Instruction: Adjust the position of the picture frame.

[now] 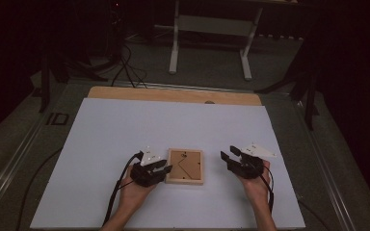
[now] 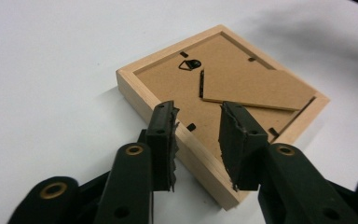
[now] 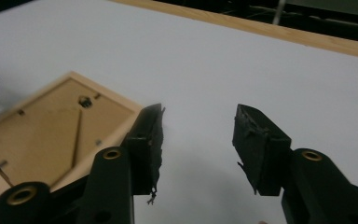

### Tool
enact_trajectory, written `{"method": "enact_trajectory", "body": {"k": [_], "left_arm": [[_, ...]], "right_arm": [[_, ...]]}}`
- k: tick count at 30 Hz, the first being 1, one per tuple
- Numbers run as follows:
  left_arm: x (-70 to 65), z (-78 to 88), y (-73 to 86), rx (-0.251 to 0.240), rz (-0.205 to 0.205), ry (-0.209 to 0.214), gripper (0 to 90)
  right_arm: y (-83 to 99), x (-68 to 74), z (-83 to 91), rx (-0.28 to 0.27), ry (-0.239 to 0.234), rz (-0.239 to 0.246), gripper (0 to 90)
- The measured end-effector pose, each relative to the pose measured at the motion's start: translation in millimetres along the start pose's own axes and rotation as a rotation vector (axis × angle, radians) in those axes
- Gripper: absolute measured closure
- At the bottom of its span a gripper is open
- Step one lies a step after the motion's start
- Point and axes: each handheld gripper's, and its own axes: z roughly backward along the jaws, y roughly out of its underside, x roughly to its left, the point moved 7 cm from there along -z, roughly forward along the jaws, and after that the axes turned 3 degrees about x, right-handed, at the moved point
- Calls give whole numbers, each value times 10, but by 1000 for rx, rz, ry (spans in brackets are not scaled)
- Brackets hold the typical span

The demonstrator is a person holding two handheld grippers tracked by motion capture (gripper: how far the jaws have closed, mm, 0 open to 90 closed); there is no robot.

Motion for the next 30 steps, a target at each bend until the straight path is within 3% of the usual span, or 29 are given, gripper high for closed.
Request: {"method": "enact_trajectory", "body": {"k": [8,10,15,19,22,25,30], "left_arm": [[-86,66,10,-4,-10,29,618],[-149,68,26,7,-29,40,615],[-197,62,33,8,-41,52,627],[-284,58,62,16,-68,70,636],[-339,50,83,24,-79,79,667],[-397,35,102,31,-97,101,712],[-474,6,142,53,-120,124,779]], "right_arm": [[-123,55,-141,-9,-38,-5,634],[-194,110,-254,1,-62,13,690],[-246,162,-350,19,-74,35,707],[-307,246,-529,54,-71,64,688],[-326,297,-614,69,-91,82,765],[-334,328,-689,77,-71,107,869],[-347,368,-795,87,-69,109,897]]}}
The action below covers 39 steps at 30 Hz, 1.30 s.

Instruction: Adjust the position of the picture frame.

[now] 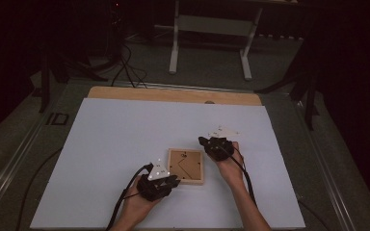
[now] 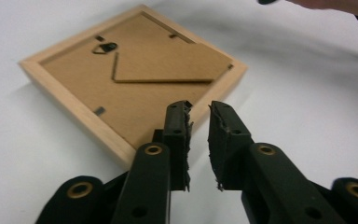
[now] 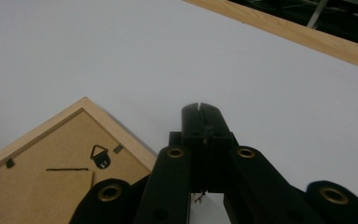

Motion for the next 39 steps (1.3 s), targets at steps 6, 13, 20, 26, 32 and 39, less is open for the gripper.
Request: {"method": "enact_trajectory", "body": {"k": [6,13,20,26,32,39], "left_arm": [[-62,-61,49,37,-54,1,889],[-61,-105,86,71,-71,0,896],[-34,-176,140,117,-99,-35,896],[20,-191,155,133,-96,-67,896],[159,-185,140,129,-71,-106,897],[392,-158,134,121,-6,-172,897]], "right_arm": [[8,42,-136,35,-9,6,898],[49,67,-280,81,-14,6,900],[152,72,-373,158,-45,5,899],[158,42,-359,173,-57,-2,900],[178,-21,-321,197,-50,-8,900],[201,-45,-276,221,-32,-1,900]]}}
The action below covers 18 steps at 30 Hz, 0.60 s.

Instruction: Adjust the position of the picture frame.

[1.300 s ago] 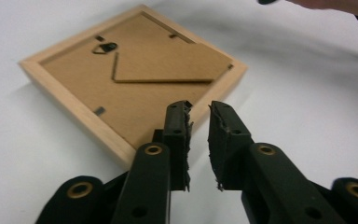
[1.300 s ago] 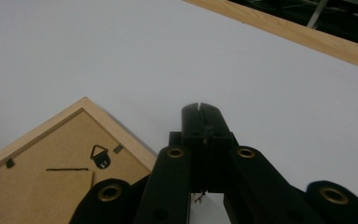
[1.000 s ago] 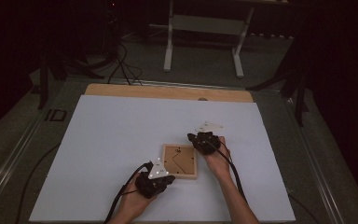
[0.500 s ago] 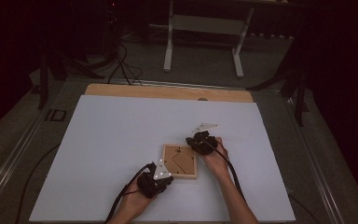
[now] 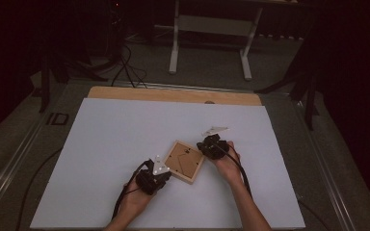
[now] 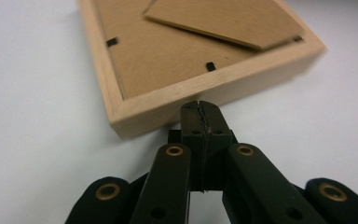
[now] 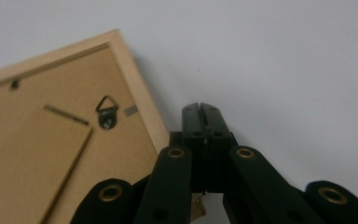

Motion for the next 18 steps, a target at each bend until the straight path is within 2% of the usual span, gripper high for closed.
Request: {"method": "enact_trajectory", "body": {"k": [6,9,14,18], "left_arm": [[185,-43,-13,-8,50,-35,897],[252,-52,-23,-6,60,-50,897],[331,-41,-14,-9,83,-65,897],[360,-13,-14,-16,91,-70,897]], "right_arm": [[33,6,31,5,0,9,900],[65,23,60,7,-5,24,900],[96,84,87,12,-17,42,900],[127,140,120,17,-4,70,900]]}}
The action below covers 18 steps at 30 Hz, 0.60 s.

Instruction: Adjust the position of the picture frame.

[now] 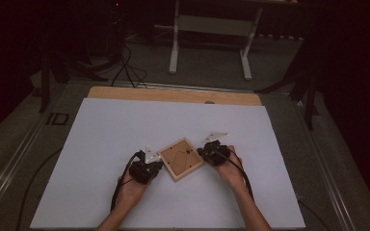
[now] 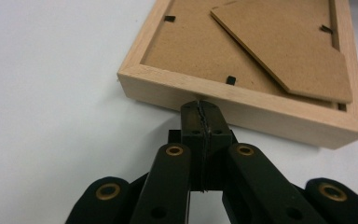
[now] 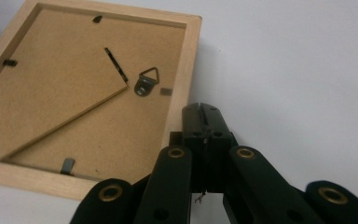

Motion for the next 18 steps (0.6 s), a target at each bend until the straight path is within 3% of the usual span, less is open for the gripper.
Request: {"method": "enact_trajectory", "body": {"k": [6,18], "left_arm": [[-6,20,5,1,-5,6,897],[-184,84,99,40,-57,41,897]], "right_arm": [[78,45,46,-20,-13,-5,899],[312,174,201,-47,-40,-10,899]]}}
